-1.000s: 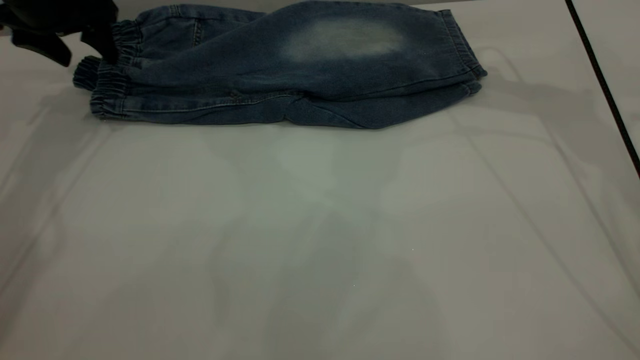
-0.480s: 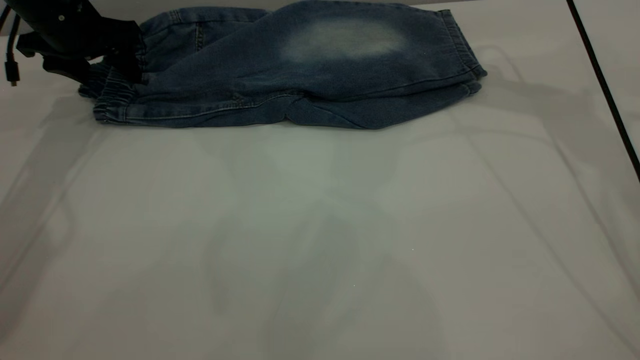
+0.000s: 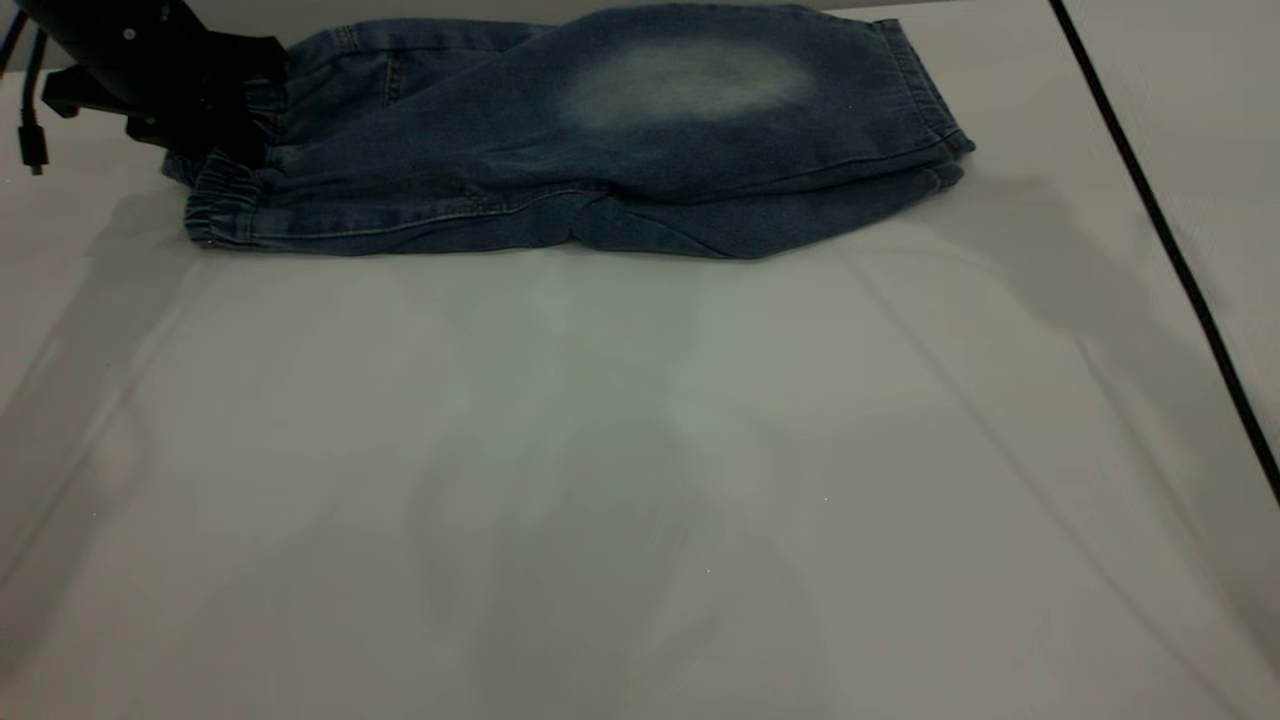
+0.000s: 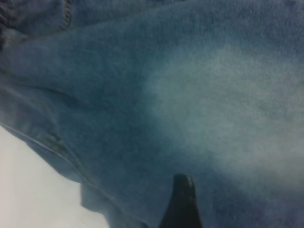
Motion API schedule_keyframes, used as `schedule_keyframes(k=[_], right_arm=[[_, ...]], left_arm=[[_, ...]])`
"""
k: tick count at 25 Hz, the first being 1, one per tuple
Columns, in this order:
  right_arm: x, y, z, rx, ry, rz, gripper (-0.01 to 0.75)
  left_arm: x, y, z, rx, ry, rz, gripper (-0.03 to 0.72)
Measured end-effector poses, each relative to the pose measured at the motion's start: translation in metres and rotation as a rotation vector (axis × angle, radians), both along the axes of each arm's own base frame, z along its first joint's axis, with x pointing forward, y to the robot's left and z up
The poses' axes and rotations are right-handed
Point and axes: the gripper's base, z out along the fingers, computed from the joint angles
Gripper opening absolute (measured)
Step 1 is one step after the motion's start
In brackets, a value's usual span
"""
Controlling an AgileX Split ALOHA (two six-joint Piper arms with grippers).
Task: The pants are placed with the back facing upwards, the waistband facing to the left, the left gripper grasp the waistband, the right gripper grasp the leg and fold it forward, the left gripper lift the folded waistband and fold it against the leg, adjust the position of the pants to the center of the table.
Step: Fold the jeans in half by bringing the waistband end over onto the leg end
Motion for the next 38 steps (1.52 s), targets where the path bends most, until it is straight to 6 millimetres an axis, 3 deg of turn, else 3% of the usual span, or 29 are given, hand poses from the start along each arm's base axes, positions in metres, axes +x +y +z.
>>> schedule_keyframes(k=[9,18,24,31,38], right_arm=[[0.025,0.015,-0.032,-0.218,0.087,0.003,0.510],[0.031,0.040,-0.042,-0.440,0.030,0.090,0.510],[0.027,0.047,-0.061,-0.426,0.075,0.099,0.510],[0.021,0.054,-0.086,-0.436,0.132,0.123,0.510],[0.005,0.082,-0.086,-0.443,0.143,0.187,0.510]], left_arm=[[0.000,-0.001,0.002,-0.001,-0.002,-0.002,0.105],[0.000,-0.001,0.003,-0.001,-0.001,-0.002,0.105],[0.000,-0.002,0.006,-0.023,-0.007,-0.002,0.105],[0.003,-0.009,0.044,-0.069,-0.095,-0.041,0.105],[0.004,-0.047,0.089,-0.099,-0.201,-0.173,0.105]])
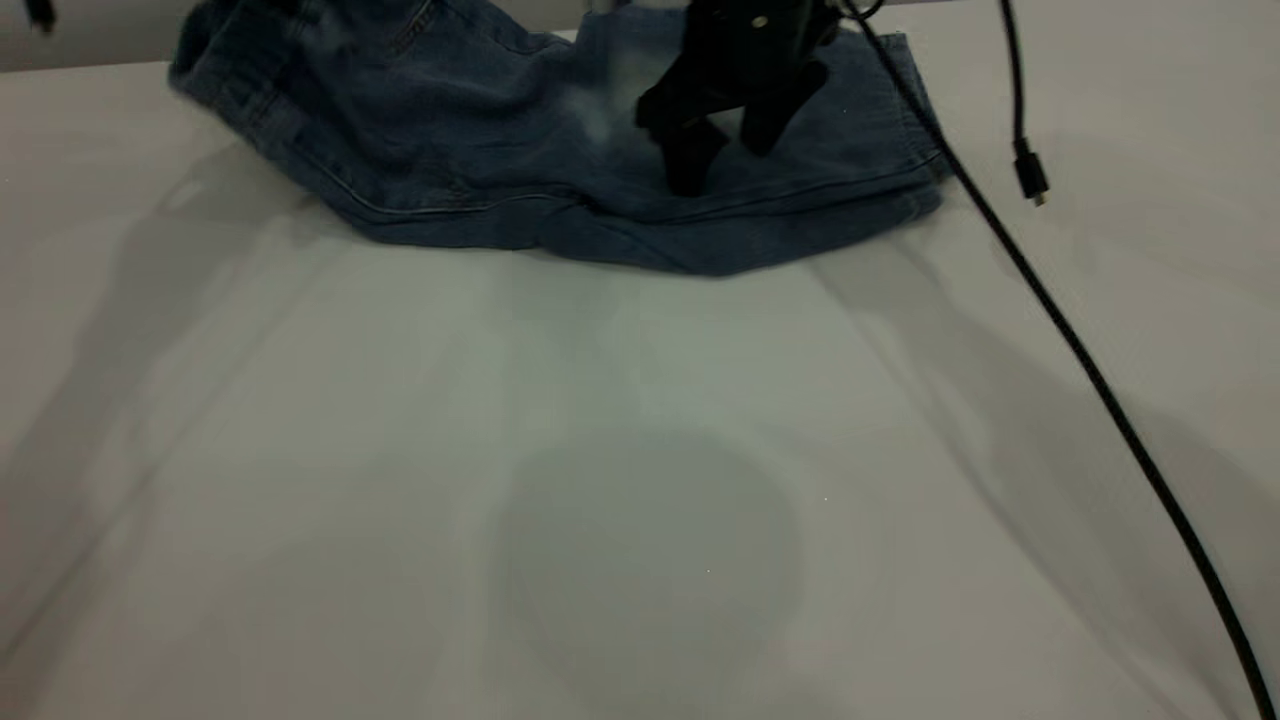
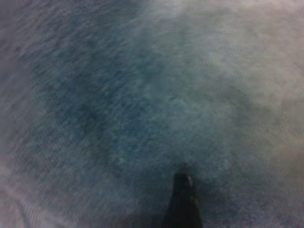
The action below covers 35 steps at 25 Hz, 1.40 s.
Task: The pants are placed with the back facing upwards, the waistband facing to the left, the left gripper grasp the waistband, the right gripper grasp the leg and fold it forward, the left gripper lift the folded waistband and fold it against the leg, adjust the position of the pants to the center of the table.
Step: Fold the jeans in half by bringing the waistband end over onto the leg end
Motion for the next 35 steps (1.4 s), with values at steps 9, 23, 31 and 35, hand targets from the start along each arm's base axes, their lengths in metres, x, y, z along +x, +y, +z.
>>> schedule_keyframes(k=[9,23,31,35], right_arm=[[-0.003,0.025,0.039,0.049,-0.015,0.034,0.510],[0.046,-0.071,0.087,0.063,-0.068,-0.166,0.510],[0.060,-0.115,0.036,0.111,0.050,-0.301,0.510],[0.059,-0.113,0.022,0.109,0.077,-0.309,0.510]], left_arm=[[0.003,-0.061,0.032,-0.017,-0.065,-0.145,0.102],[0.010,-0.067,0.060,-0.045,-0.113,-0.165,0.102],[0.009,-0.076,0.073,-0.088,-0.107,-0.189,0.101],[0.006,-0.090,0.079,-0.118,-0.116,-0.238,0.101]])
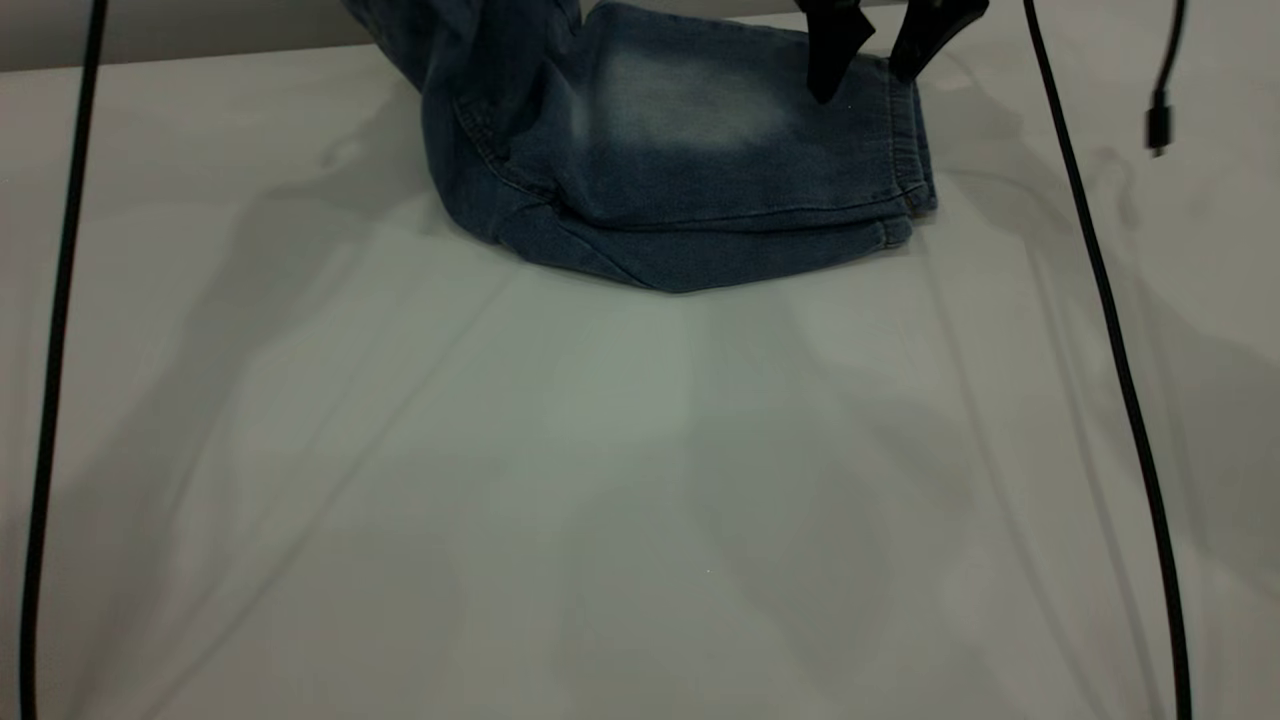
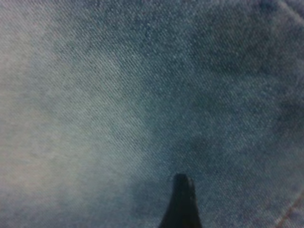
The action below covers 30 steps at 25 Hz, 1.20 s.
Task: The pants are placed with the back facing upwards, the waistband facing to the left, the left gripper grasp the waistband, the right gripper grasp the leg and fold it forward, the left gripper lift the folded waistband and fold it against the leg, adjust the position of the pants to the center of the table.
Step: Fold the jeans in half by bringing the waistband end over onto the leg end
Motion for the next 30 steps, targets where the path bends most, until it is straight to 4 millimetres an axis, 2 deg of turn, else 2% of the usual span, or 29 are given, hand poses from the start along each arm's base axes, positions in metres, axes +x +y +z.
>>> schedule_keyframes(k=[7,21,26,30], right_arm=[[-0.001,0.000,-0.018,-0.007,0.033,-0.007,0.510],[-0.002,0.002,-0.026,0.026,0.055,-0.018,0.510],[0.000,0.002,-0.014,0.029,0.034,-0.032,0.510],[0.004,0.000,0.019,0.027,-0.043,-0.029,0.510]], left_arm=[[-0.011,-0.038,0.008,-0.022,-0.020,-0.117,0.099],[-0.026,-0.083,0.015,-0.035,-0.067,-0.193,0.099],[-0.027,-0.089,0.016,-0.038,-0.081,-0.197,0.099],[-0.027,-0.088,0.016,-0.037,-0.083,-0.194,0.099]])
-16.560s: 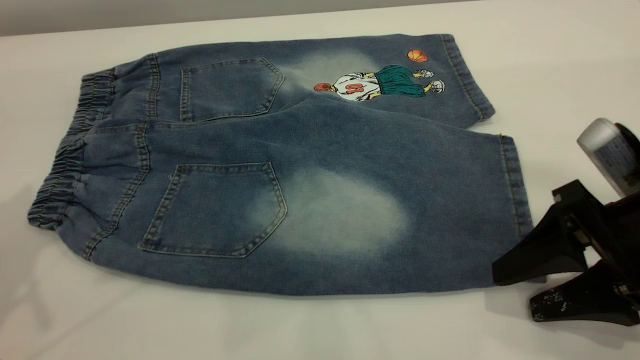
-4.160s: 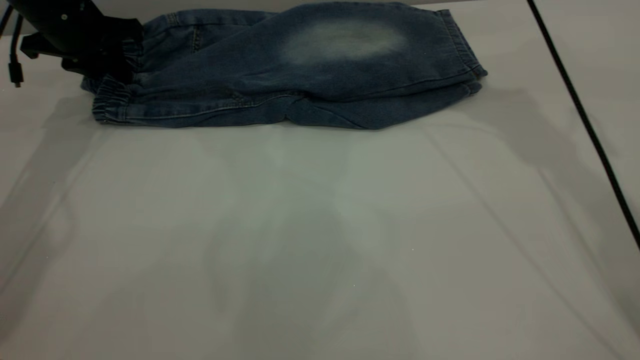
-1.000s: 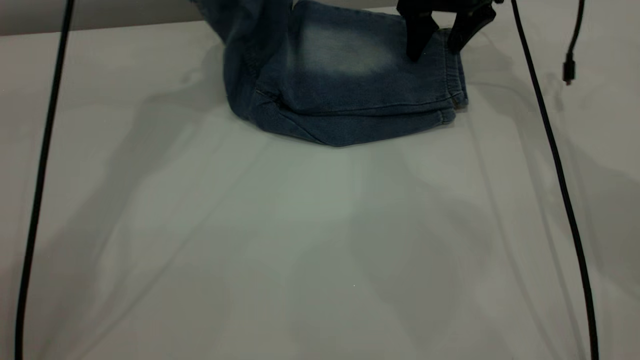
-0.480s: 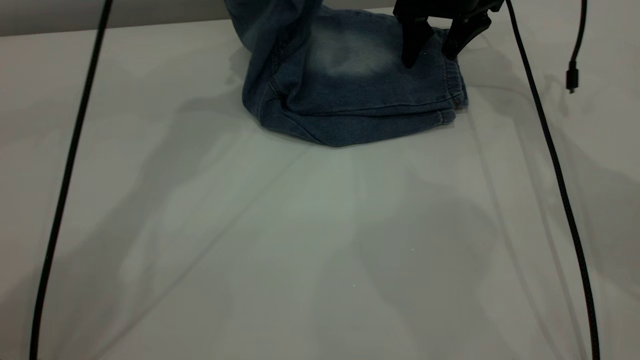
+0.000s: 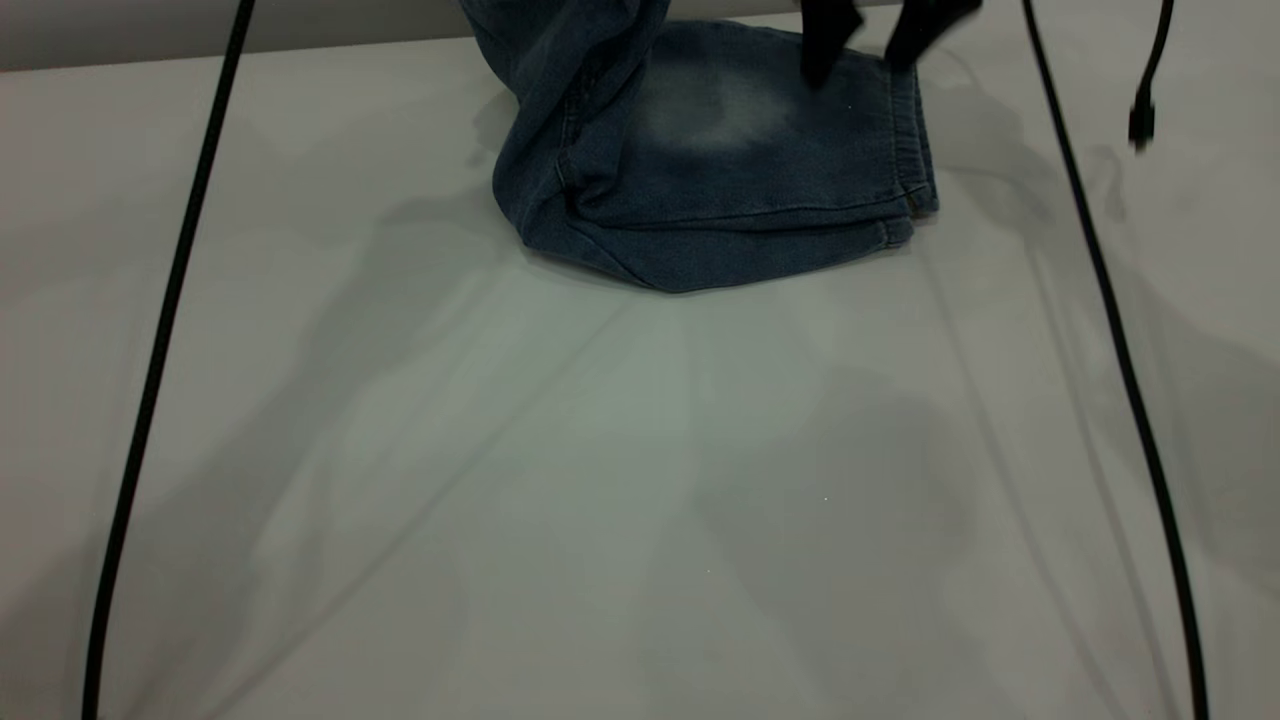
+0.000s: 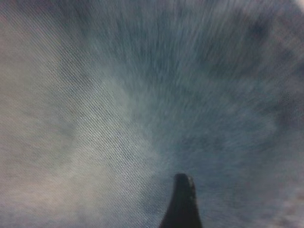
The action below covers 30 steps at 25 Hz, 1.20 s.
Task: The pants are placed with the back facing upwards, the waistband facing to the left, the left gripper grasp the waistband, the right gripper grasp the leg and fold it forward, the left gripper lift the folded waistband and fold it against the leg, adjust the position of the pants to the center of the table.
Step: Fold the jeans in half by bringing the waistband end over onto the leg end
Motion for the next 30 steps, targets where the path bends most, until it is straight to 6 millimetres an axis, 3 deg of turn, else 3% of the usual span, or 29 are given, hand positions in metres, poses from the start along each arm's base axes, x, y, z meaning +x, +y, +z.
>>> schedule_keyframes(k=[5,10,14,17,23,30], right_arm=[[0.006,-0.029,0.034,-0.076,-0.083,-0.027,0.510],[0.012,-0.074,0.065,-0.073,-0.137,-0.111,0.510],[0.014,-0.113,0.077,-0.067,-0.153,-0.200,0.510],[0.014,-0.131,0.078,-0.069,-0.155,-0.233,0.510],[0.014,-0.132,0.079,-0.051,-0.153,-0.235,0.510],[0.014,-0.131,0.079,-0.042,-0.153,-0.235,0.486]], left_arm=[[0.000,-0.001,0.000,0.000,-0.001,-0.001,0.099],[0.000,0.000,0.000,-0.002,-0.007,0.004,0.099],[0.000,-0.006,0.002,-0.011,-0.027,0.007,0.099],[-0.004,-0.016,0.003,-0.018,-0.041,-0.005,0.099],[-0.013,-0.044,0.000,-0.017,-0.105,-0.046,0.099],[-0.014,-0.076,-0.044,0.044,-0.158,-0.117,0.104]])
